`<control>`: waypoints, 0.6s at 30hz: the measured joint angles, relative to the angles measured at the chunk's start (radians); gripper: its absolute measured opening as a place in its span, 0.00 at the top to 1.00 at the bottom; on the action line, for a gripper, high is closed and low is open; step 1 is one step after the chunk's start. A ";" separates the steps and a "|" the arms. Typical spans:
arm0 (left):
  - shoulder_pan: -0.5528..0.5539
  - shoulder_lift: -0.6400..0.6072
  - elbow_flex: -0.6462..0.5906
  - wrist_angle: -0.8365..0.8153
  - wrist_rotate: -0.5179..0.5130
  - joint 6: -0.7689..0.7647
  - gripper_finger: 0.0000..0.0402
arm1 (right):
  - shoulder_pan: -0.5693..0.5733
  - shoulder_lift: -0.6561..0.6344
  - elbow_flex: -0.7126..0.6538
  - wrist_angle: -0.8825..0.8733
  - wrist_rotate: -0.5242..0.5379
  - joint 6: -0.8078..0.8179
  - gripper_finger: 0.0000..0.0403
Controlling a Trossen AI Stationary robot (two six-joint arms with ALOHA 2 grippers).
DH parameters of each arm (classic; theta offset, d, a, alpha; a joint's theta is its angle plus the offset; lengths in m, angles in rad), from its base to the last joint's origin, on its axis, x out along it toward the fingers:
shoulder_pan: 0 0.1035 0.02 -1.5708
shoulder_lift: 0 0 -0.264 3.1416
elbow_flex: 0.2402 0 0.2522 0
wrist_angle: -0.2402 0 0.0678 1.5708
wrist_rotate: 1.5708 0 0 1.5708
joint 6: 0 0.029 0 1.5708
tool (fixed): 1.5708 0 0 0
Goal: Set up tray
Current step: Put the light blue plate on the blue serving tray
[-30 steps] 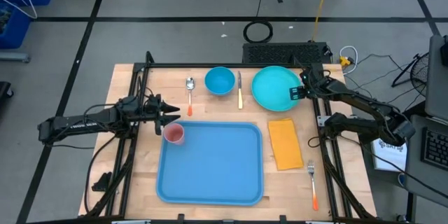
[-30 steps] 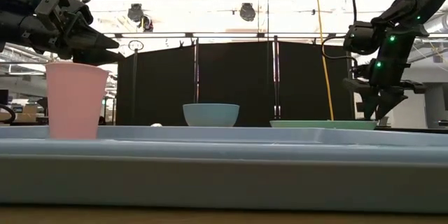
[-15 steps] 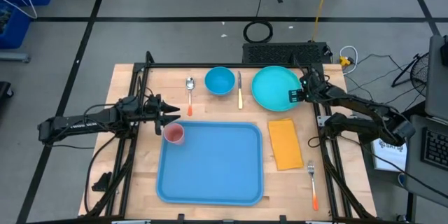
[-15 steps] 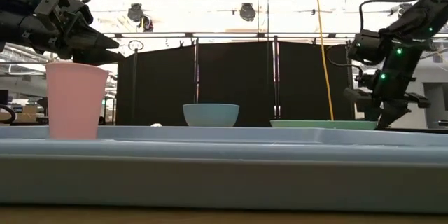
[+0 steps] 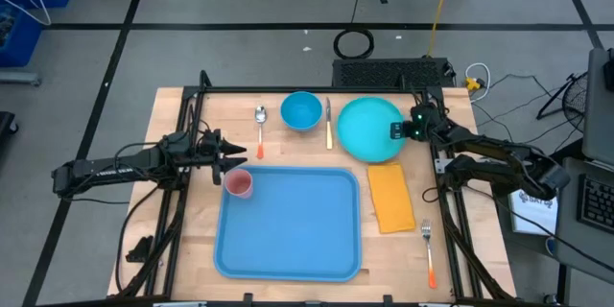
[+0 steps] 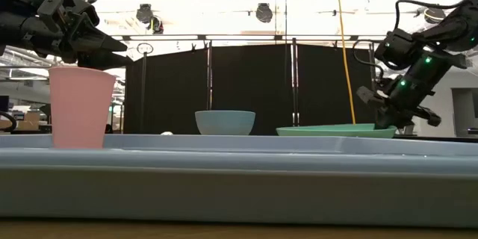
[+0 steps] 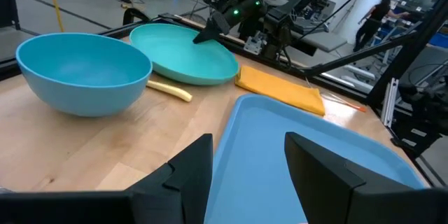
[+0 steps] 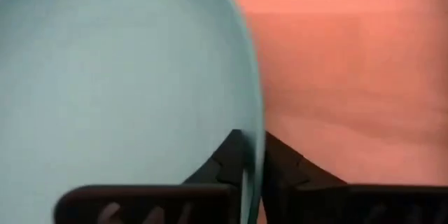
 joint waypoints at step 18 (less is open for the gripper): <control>0.000 0.000 0.000 0.000 -0.001 -0.014 0.54 | 0.182 -0.371 -0.003 0.095 -0.157 0.061 1.00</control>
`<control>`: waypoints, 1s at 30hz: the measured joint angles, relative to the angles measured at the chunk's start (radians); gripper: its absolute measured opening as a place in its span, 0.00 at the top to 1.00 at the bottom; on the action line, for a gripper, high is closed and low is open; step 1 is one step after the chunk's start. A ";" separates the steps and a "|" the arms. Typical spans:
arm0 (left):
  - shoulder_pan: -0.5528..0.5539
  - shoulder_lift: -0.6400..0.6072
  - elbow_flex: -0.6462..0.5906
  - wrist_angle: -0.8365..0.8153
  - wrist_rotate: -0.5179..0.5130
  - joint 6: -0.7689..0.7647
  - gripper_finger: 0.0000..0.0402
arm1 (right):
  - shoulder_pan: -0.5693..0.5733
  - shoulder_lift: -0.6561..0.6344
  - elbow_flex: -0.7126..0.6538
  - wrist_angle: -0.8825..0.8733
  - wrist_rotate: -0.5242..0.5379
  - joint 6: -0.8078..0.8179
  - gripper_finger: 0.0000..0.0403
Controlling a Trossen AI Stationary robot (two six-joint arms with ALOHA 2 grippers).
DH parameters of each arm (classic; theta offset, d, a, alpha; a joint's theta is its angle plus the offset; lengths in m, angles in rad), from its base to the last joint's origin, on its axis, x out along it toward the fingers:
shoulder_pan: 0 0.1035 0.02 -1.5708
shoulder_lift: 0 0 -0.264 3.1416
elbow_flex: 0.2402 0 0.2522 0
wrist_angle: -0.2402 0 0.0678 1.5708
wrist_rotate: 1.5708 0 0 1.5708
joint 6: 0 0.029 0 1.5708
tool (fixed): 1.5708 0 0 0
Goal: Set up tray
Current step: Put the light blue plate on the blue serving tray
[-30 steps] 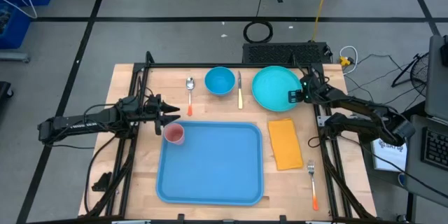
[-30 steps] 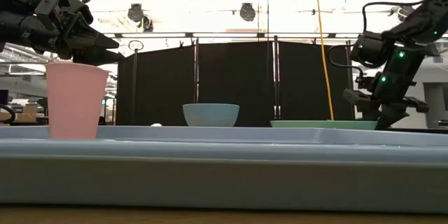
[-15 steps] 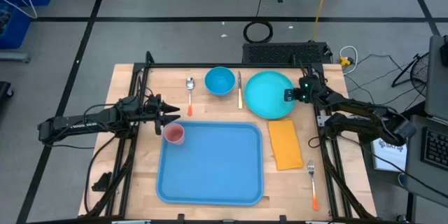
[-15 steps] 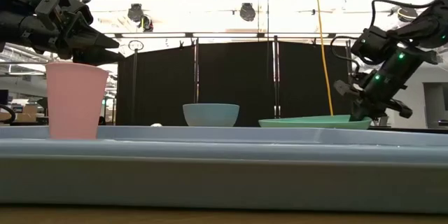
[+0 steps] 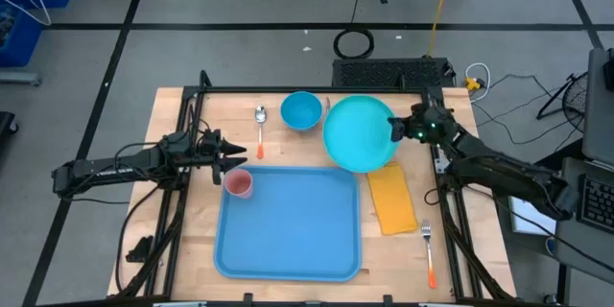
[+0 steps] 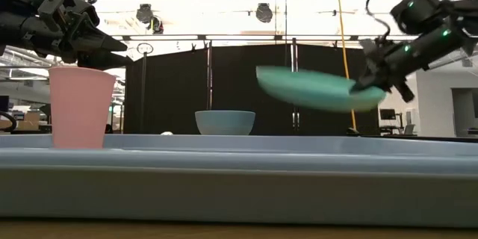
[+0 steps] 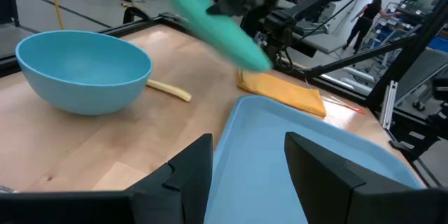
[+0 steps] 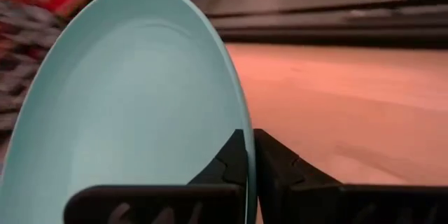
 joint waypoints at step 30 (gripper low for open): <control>0.000 0.000 0.000 0.002 -0.001 -0.083 0.54 | 0.952 0.671 0.406 0.160 0.327 0.013 1.00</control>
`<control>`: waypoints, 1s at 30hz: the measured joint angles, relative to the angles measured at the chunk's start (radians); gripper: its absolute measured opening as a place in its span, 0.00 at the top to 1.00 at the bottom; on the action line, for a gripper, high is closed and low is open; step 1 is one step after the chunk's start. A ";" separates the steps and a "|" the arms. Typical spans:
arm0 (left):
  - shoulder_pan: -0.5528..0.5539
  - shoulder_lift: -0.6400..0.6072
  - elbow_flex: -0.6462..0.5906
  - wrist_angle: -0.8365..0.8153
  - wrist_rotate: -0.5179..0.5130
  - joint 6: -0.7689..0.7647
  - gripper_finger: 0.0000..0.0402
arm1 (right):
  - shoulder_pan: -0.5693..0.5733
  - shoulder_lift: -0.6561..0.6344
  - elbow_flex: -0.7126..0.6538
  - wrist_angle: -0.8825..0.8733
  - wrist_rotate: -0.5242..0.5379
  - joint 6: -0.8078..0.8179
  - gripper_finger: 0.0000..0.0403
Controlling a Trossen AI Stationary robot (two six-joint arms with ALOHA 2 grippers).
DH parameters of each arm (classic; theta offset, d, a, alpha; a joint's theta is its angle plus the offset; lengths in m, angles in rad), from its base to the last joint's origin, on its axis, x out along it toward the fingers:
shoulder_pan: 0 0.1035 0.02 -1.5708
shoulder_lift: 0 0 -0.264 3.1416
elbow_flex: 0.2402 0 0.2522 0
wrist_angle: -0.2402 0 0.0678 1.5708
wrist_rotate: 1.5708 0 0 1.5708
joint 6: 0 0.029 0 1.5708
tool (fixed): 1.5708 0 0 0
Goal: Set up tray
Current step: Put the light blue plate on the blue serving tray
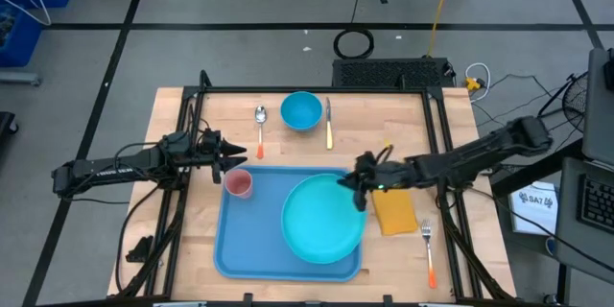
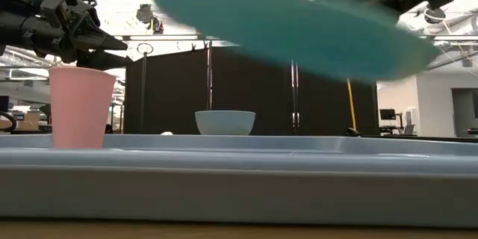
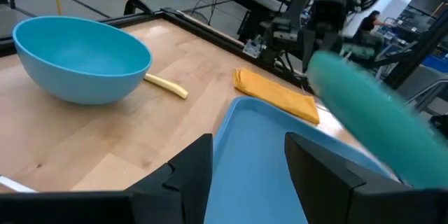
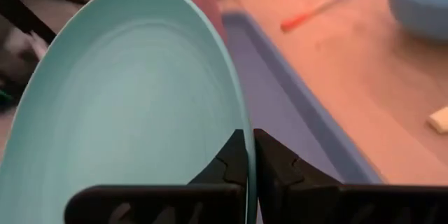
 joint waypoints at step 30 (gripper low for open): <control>0.000 0.000 0.000 0.001 0.001 0.004 0.54 | -0.027 0.568 0.379 0.157 -0.114 -0.136 1.00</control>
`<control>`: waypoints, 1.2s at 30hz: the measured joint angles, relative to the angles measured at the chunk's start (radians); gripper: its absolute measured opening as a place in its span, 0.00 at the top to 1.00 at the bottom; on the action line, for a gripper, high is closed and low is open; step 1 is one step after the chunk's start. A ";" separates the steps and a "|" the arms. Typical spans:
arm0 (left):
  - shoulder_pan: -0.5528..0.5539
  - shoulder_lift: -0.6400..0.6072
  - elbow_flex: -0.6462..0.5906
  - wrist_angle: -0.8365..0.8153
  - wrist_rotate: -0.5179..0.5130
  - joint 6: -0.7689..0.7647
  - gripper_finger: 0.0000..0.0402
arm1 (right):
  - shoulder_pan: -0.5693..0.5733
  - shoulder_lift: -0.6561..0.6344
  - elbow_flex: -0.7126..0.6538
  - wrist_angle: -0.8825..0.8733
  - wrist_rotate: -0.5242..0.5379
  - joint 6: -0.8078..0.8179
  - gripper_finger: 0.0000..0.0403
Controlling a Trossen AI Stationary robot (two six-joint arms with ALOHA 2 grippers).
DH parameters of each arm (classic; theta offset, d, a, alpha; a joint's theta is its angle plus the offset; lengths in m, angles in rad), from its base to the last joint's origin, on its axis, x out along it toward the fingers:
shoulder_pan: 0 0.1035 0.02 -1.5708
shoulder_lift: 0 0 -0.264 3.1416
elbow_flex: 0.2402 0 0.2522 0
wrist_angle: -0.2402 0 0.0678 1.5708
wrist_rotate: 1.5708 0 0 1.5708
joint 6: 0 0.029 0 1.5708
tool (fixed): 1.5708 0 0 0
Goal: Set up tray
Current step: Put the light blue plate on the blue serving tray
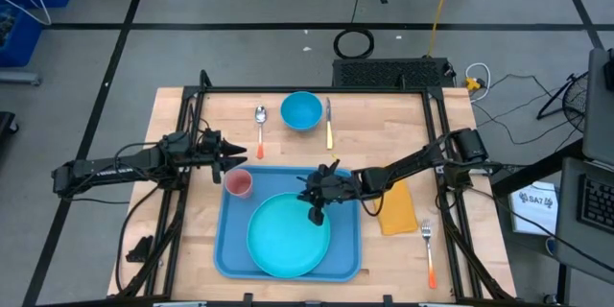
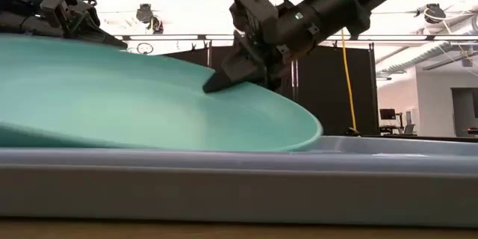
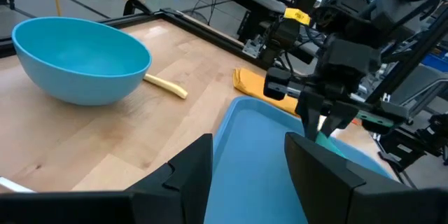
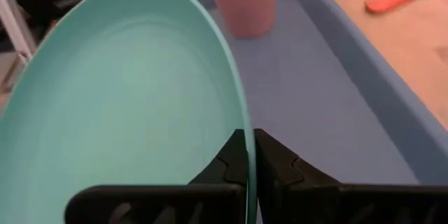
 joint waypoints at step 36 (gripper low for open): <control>0.000 0.000 0.000 -0.002 0.002 -0.049 0.54 | -0.001 0.004 0.000 0.067 0.098 -0.119 0.57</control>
